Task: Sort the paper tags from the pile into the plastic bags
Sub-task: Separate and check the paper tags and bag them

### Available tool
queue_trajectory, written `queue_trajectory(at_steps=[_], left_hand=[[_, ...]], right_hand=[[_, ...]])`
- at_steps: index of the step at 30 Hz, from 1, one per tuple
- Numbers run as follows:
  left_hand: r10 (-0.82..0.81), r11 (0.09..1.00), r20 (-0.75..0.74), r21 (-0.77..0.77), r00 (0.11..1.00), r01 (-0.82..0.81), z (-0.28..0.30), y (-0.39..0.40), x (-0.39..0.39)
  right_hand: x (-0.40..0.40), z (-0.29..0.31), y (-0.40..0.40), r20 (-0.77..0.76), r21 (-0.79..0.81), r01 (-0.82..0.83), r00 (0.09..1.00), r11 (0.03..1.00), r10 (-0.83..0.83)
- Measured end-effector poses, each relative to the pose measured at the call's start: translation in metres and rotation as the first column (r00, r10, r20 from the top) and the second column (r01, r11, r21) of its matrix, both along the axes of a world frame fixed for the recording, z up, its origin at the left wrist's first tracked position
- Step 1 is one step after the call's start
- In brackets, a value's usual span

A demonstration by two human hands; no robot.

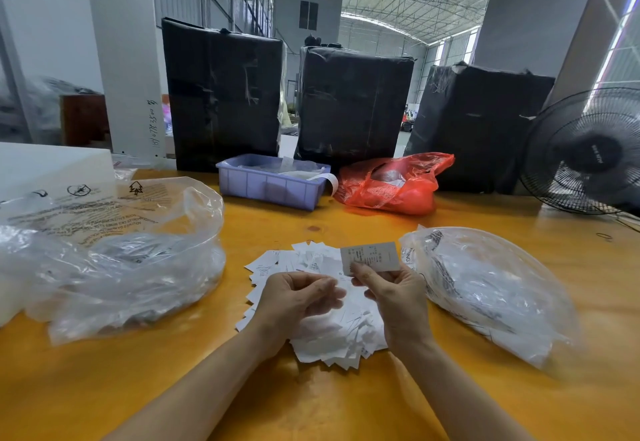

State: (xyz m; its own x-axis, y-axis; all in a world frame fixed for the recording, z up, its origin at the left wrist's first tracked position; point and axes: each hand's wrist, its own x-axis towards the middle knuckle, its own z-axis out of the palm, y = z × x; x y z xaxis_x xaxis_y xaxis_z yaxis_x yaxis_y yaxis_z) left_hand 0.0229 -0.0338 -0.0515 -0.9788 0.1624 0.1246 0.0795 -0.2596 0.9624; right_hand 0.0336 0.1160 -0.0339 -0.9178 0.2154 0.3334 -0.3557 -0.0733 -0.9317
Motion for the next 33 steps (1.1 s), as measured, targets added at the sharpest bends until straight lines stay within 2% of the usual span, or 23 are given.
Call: queue_trajectory(at_steps=[6, 16, 25, 33], left_hand=[[-0.004, 1.000, -0.005, -0.002, 1.000, 0.004, 0.000, 0.001, 0.000], [-0.019, 1.000, 0.002, -0.004, 1.000, 0.019, 0.001, 0.000, 0.002], [0.050, 0.999, -0.014, -0.003, 0.999, -0.050, 0.000, -0.004, -0.001], [0.044, 0.999, -0.031, 0.007, 0.999, -0.044, 0.001, -0.004, -0.002]], right_hand=[[0.004, 0.000, -0.006, -0.034, 0.085, -0.015, 0.999, 0.996, 0.018], [0.004, 0.000, -0.005, -0.036, 0.104, -0.018, 0.999, 0.994, 0.022], [0.000, 0.000, -0.001, 0.171, 0.136, -0.126, 0.980, 0.983, 0.102], [0.001, 0.006, 0.009, 0.227, 0.219, -0.302, 0.940, 0.928, 0.253]])
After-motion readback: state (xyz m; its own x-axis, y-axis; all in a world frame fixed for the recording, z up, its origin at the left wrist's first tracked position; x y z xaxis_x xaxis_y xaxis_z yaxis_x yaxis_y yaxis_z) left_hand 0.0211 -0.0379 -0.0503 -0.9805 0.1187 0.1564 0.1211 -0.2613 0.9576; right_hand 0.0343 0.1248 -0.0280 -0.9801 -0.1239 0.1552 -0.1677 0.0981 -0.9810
